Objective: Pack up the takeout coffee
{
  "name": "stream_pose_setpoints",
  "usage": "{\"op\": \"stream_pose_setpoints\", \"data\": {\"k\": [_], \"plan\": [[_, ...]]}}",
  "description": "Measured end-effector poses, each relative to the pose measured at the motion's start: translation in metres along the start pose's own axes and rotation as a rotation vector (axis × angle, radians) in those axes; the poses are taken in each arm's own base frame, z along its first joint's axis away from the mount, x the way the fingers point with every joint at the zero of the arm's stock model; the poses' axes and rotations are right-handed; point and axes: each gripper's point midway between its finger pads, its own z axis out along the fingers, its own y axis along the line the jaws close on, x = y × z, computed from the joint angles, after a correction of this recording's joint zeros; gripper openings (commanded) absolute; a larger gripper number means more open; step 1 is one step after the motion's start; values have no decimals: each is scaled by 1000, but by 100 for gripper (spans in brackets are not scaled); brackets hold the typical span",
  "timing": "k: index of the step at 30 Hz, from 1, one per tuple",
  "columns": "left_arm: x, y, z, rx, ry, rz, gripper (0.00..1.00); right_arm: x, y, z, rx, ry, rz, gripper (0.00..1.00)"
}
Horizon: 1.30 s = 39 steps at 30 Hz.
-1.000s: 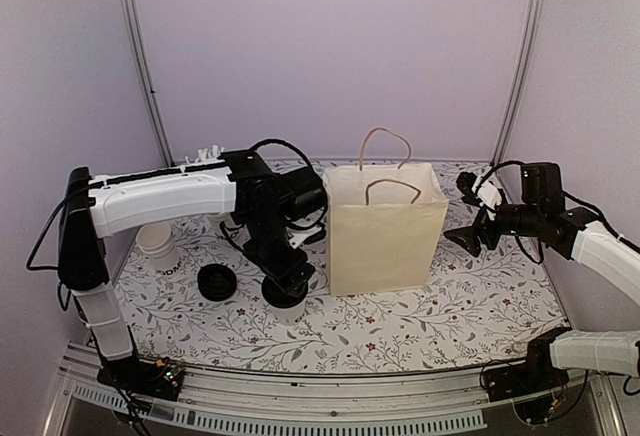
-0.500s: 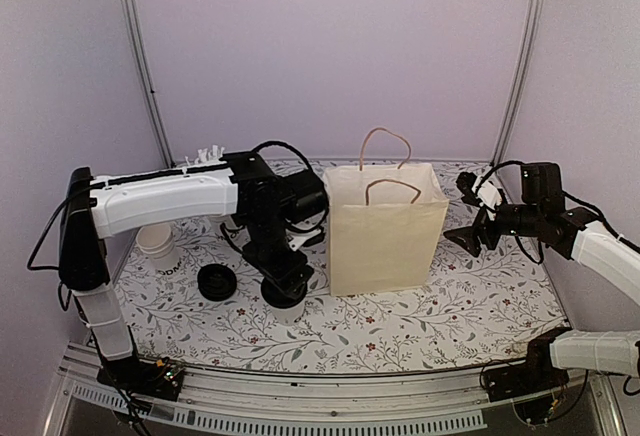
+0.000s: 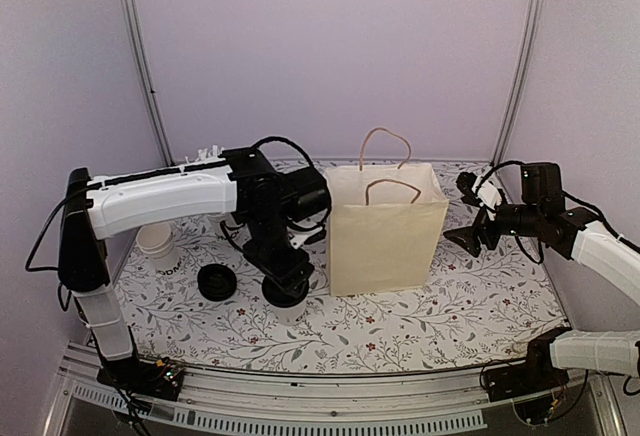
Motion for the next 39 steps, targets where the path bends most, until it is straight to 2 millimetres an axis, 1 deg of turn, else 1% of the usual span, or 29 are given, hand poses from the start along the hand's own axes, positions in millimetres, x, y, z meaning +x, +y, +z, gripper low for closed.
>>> {"op": "stream_pose_setpoints", "data": {"k": [6,9,11,13,16,19,21,23,27,31,35,37,39], "plan": [[-6,1,-19,-10,-43,-10,65,-3,1,-4,1,-6,2,99],[-15,3,-43,-17,-101,-18,65,-8,0,-8,1,-6,-7,99],[-22,2,-66,-5,-168,-31,64,-13,-2,-9,2,-7,-25,99],[-30,4,-97,14,-258,-50,63,-18,-7,-8,3,-6,-46,99],[-37,8,-148,46,-404,-79,62,-20,-13,-2,-2,11,-72,99],[-41,16,-198,66,-545,-111,62,-18,-21,7,-11,36,-89,99],[-43,23,-224,70,-620,-130,61,-15,-26,15,-19,58,-96,99],[-46,27,-242,70,-675,-142,61,-11,-31,23,-29,80,-103,99],[-54,30,-262,66,-742,-142,60,4,-30,35,-65,132,-117,99],[-73,21,-270,86,-791,-89,60,15,-25,36,-98,165,-157,99],[-94,11,-264,91,-808,-24,61,21,-31,39,-85,196,-206,99],[-104,7,-260,95,-814,8,60,25,-35,44,-84,216,-218,99],[-112,2,-256,98,-818,35,60,34,-40,53,-87,249,-235,99]]}}
